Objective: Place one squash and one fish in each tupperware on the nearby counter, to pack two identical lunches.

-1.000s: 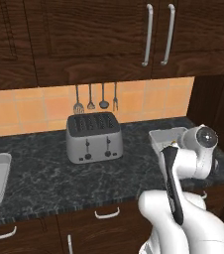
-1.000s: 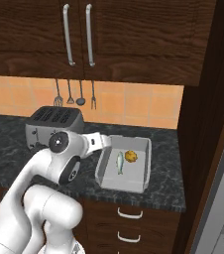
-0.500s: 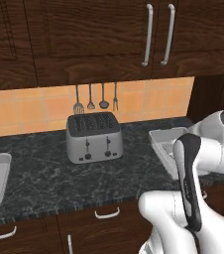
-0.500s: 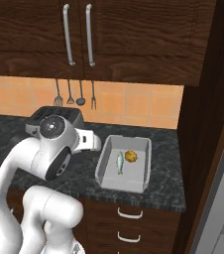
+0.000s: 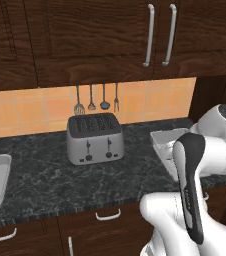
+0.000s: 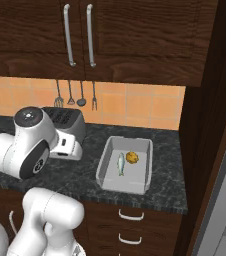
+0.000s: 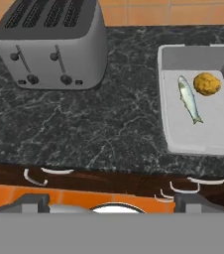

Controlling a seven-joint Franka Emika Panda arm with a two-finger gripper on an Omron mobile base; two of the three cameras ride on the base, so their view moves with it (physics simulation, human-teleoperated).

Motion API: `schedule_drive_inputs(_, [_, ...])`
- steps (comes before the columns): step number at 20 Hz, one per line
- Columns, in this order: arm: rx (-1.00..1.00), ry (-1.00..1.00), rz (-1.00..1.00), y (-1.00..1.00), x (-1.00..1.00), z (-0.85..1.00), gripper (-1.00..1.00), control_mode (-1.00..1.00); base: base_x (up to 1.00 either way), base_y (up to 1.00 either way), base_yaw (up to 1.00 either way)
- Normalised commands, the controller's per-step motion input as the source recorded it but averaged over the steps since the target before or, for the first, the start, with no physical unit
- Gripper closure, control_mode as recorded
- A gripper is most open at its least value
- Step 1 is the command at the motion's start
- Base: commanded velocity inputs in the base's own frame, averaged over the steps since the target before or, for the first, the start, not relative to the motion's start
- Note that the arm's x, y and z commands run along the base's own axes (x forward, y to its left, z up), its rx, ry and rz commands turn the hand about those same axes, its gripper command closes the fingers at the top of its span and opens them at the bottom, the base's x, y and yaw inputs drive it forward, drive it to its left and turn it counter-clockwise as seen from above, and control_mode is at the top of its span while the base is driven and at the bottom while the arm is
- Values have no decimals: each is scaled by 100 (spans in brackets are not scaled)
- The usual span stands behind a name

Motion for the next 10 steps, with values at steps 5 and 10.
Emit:
schedule_drive_inputs(5, [0, -12, -1, 0, -33, -25, -100, 100, -60, 0, -5])
schedule_drive_inputs(10, [0, 0, 0, 0, 0, 0, -100, 100, -92, -49, -19])
